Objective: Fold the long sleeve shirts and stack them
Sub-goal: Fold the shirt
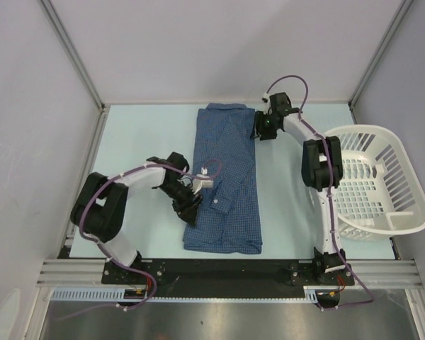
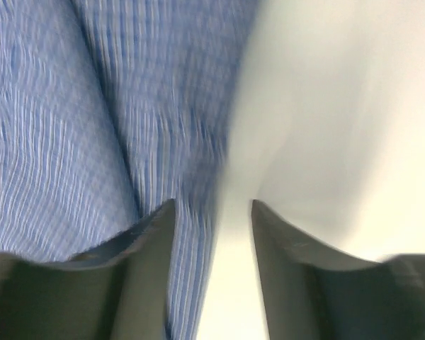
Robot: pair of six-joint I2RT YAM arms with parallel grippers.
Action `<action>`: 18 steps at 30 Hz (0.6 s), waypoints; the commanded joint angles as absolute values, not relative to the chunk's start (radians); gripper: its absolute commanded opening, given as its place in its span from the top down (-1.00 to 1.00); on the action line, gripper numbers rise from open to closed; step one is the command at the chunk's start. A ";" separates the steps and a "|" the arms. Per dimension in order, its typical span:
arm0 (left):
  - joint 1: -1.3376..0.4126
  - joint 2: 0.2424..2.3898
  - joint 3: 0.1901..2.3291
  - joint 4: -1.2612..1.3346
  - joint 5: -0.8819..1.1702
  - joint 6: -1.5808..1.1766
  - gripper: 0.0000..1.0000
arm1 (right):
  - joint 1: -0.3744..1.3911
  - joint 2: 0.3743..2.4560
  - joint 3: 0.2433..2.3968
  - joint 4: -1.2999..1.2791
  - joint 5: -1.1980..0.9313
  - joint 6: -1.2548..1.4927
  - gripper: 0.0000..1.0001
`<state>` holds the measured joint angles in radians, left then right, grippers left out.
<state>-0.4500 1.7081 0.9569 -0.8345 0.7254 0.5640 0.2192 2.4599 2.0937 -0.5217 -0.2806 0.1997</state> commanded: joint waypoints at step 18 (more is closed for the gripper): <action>-0.475 0.857 0.760 -0.794 0.707 0.886 -0.93 | 0.388 1.258 1.065 -0.558 -0.759 -0.739 -0.95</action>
